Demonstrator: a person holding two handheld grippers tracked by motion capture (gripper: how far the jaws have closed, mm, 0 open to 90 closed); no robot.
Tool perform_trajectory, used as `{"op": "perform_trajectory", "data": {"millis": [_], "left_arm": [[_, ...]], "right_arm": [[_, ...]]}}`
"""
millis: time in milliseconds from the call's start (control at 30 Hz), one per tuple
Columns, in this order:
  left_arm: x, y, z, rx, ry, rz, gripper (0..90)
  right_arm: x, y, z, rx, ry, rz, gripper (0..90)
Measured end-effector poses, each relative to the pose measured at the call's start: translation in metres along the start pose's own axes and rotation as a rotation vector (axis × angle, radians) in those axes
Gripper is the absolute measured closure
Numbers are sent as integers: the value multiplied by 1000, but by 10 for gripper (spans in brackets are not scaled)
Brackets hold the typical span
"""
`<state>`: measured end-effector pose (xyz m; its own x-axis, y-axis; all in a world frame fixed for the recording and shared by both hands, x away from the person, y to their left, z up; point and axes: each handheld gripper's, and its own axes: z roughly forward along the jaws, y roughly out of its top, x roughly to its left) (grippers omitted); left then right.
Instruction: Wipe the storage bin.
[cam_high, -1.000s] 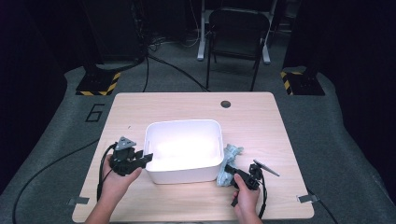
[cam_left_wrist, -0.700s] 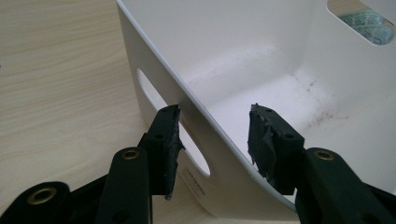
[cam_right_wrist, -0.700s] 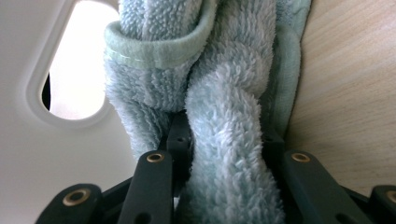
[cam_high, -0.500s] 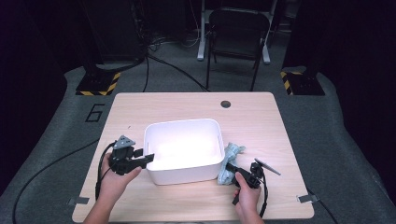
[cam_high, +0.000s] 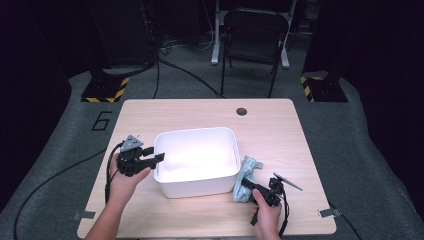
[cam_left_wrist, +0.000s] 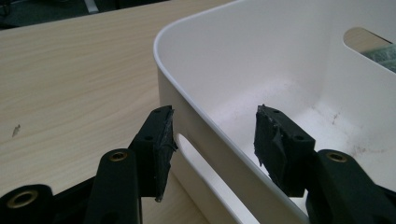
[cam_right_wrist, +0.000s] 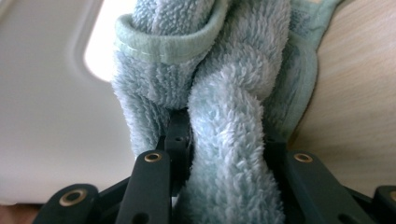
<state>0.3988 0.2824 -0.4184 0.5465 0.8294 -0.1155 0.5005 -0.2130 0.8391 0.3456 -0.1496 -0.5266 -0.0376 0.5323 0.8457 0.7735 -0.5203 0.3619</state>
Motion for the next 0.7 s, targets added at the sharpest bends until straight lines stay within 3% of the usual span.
{"op": "perform_trajectory", "data": {"millis": [67,100,167,200,233,333,367,600,700], "left_arm": [[3,1,4,-10,-5,12,469],[4,2,5,-10,-5,10,469],[7,3,10,-17,-2,12,469],[8,5,11,-7,-8,21,469],[9,6,13,-5,-7,32,469],[12,7,18,-27,-8,28,472],[14,8,19,-12,-14,33,475],[18,11,30,-29,-30,48,524],[18,14,29,-6,-23,58,555]], "right_arm": [[1,-2,-2,3,4,-9,654],[3,-3,-3,9,16,21,653],[1,-5,-4,0,20,-10,652],[3,-6,-5,8,25,23,651],[1,-6,-5,1,18,-21,651],[2,-8,-6,-1,34,-13,650],[2,-9,-7,2,37,-14,649],[4,-12,-9,6,47,-33,644],[4,-13,-10,9,38,-40,642]]}}
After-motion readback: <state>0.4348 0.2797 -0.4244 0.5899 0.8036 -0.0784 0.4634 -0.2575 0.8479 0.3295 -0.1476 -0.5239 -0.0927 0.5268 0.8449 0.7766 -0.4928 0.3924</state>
